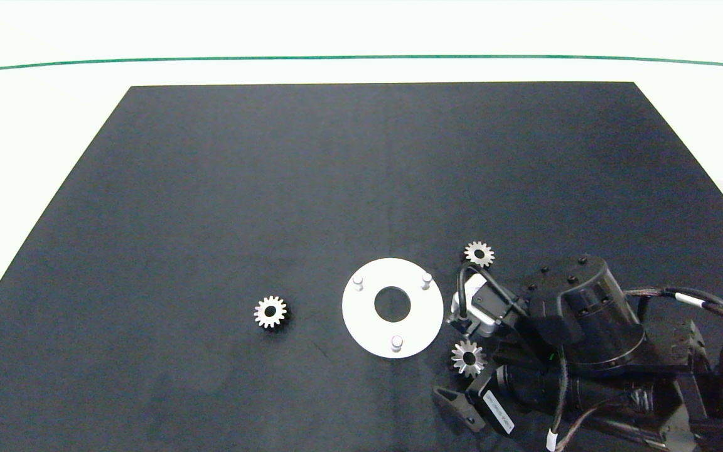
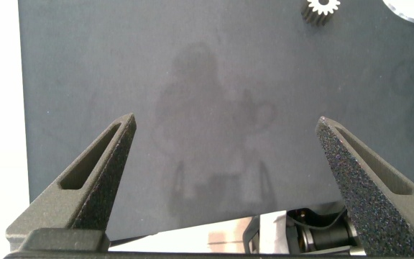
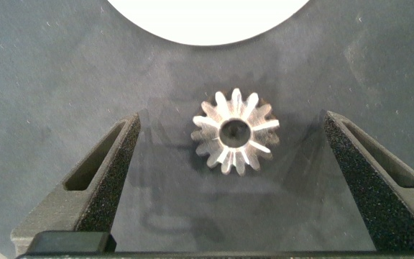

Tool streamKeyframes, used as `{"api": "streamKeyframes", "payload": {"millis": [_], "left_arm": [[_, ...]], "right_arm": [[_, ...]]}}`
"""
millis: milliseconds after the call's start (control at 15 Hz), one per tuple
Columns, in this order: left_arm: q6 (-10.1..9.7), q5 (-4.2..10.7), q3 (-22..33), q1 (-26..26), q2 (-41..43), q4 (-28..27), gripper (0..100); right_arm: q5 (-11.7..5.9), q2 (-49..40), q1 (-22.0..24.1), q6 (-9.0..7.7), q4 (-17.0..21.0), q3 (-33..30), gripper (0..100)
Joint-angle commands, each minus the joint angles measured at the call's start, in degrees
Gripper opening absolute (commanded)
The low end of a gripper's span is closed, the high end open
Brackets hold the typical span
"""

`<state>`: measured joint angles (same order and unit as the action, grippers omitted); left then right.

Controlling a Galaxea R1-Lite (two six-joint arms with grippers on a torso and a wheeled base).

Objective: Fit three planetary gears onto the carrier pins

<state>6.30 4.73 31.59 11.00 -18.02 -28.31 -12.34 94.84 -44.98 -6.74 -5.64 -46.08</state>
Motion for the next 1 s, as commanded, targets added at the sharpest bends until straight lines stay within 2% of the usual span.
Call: {"api": "streamKeyframes", "payload": {"millis": [67, 1000], "left_arm": [[0.03, 0.02, -0.03, -0.01, -0.18, -0.17, 100], [0.03, 0.02, -0.03, -0.01, -0.18, 0.01, 100]], "right_arm": [[-0.06, 0.43, -0.02, -0.2, -0.07, -1.03, 95], [-0.14, 0.34, -0.02, -0.47, 0.02, -0.24, 67]]}}
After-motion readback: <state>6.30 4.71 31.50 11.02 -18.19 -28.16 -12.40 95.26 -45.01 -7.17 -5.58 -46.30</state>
